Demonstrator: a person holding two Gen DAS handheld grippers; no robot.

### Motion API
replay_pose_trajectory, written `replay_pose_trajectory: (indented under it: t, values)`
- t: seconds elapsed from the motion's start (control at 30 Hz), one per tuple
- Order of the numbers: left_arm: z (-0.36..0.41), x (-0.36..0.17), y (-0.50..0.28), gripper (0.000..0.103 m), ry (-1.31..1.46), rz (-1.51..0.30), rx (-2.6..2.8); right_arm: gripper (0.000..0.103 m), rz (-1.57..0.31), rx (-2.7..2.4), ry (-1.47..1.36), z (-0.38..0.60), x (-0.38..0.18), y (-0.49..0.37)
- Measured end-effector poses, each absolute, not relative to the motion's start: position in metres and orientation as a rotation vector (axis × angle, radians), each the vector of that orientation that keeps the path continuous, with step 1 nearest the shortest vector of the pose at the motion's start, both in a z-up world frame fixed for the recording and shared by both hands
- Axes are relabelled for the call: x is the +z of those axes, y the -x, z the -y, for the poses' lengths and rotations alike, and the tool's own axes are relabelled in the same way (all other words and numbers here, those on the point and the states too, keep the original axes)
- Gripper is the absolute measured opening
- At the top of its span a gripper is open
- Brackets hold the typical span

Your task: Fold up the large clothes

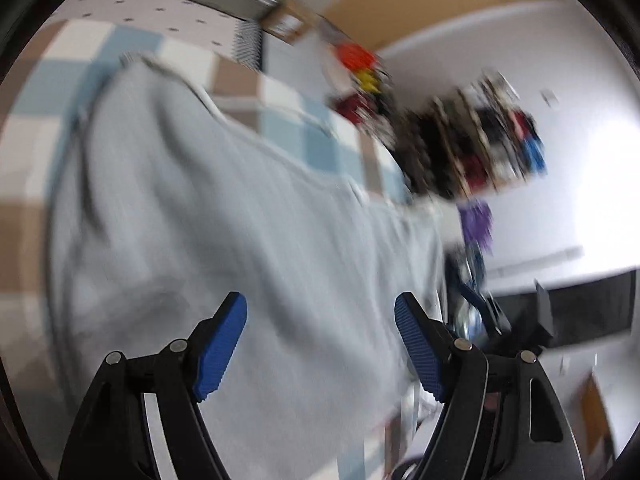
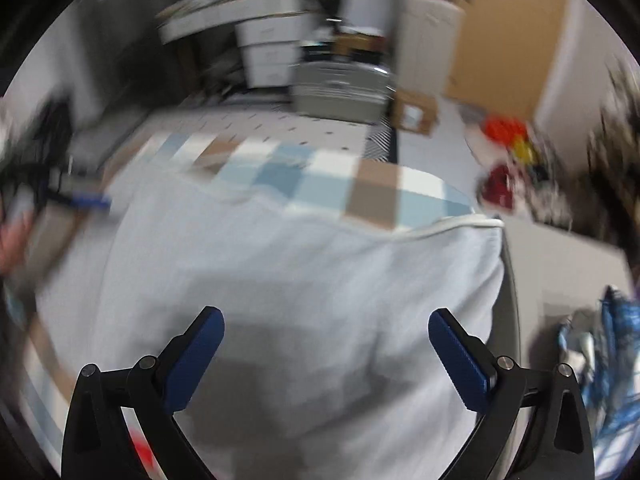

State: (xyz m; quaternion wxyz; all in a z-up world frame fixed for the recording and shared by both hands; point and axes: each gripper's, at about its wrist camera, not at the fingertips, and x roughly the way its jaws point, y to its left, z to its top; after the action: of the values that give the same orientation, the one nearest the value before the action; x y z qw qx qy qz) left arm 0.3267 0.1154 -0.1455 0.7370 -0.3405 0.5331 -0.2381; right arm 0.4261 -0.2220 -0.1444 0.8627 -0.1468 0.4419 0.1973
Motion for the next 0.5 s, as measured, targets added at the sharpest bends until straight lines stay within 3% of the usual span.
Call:
replay_pose_trajectory:
  t: [0.17, 0.23, 0.4, 0.5]
  values:
    - [-0.11, -0.198, -0.281, 0.071, 0.735, -1.263, -0.401, 0.103, -1.046, 0.315, 0.437, 0.206, -0.201, -0.388]
    - [-0.123, -0.202, -0.26, 0.072, 0.815, -1.162, -0.406, 0.103, -1.106, 0.264, 0.37, 0.219, -0.214, -0.384]
    - [-0.132, -0.204, -0.234, 0.071, 0.817, -1.089, -0.374, 0.103, -1.106, 0.205, 0.486, 0.213, -0.218, -0.363]
    - [-0.129, -0.195, -0.231, 0.072, 0.788, -1.135, -0.331, 0.102, -1.102, 0.195, 0.474, 0.207, -0.188, -0.371]
